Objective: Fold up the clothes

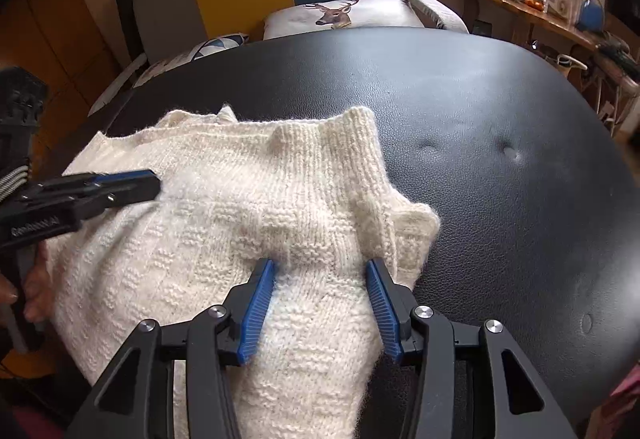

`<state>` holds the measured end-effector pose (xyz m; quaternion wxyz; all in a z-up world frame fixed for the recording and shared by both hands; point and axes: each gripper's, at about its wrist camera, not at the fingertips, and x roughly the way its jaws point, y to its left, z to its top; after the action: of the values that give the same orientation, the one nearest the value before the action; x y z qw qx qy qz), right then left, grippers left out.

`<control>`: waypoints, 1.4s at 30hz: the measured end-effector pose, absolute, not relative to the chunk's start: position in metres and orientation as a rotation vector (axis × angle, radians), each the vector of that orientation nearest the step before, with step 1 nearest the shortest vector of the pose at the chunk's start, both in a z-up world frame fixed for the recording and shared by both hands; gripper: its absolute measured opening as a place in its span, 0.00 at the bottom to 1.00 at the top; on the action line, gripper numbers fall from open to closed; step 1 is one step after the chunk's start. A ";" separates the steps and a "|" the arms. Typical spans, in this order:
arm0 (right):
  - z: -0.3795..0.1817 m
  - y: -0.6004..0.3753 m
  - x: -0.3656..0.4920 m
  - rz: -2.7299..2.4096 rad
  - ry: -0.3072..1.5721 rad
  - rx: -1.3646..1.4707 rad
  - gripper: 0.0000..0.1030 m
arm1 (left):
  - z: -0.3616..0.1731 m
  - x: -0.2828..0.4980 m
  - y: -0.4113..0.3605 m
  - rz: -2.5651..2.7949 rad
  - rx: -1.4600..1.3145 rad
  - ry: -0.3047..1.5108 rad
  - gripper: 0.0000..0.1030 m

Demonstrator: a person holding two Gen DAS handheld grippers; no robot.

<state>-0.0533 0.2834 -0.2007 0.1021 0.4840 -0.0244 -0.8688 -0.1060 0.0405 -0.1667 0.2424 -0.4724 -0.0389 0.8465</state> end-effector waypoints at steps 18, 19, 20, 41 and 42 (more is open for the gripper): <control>-0.161 0.162 -0.055 -2.516 0.142 1.247 0.60 | -0.176 -0.045 -0.116 2.646 -1.337 -0.227 0.18; -0.164 0.152 -0.055 -2.502 0.153 1.251 0.60 | -0.180 -0.046 -0.120 2.654 -1.352 -0.223 0.18; -0.169 0.146 -0.057 -2.492 0.162 1.260 0.60 | -0.185 -0.048 -0.124 2.656 -1.366 -0.225 0.18; -0.208 0.155 -0.064 -2.542 0.094 1.215 0.68 | -0.174 -0.045 -0.235 2.457 -1.340 -0.706 0.30; -0.208 0.155 -0.064 -2.544 0.091 1.210 0.68 | -0.174 -0.045 -0.240 2.442 -1.346 -0.700 0.32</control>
<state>-0.0637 0.1549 -0.2085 0.1609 0.4238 0.0317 -0.8908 -0.0453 -0.2405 -0.1742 0.1328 -0.4640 -0.2413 0.8419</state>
